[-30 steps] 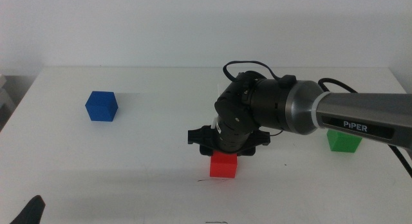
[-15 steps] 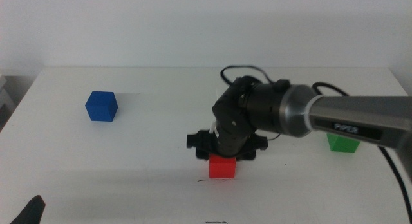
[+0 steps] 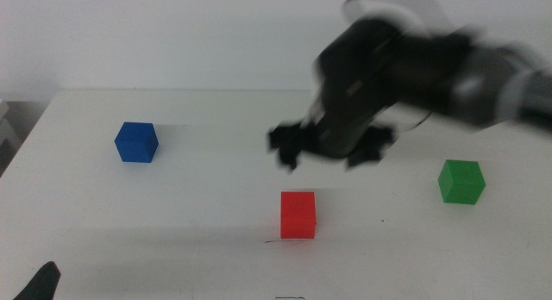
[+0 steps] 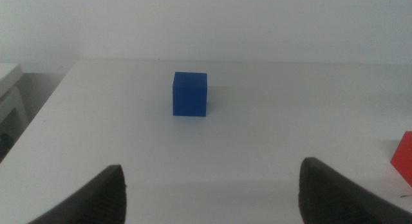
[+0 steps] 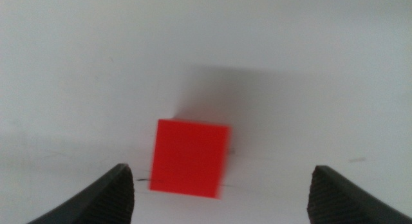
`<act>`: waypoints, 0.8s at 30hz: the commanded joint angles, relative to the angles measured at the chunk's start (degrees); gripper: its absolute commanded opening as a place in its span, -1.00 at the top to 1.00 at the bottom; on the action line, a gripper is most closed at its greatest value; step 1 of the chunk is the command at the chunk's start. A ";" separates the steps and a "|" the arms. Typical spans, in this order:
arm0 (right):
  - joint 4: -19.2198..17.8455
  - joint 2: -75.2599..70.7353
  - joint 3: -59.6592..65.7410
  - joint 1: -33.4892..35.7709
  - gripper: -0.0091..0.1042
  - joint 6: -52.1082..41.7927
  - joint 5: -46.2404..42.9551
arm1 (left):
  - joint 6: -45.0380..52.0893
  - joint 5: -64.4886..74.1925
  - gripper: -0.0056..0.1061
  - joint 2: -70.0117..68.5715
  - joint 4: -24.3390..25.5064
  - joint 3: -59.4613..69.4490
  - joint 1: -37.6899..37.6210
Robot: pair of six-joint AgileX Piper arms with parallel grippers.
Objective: Stack red cubes first, then green, then blue cubes in a specific spot.
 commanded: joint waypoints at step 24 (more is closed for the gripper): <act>15.68 -11.63 -1.82 -40.15 -0.82 -34.28 12.92 | -0.30 -4.49 -0.71 -1.48 -0.59 -0.07 0.20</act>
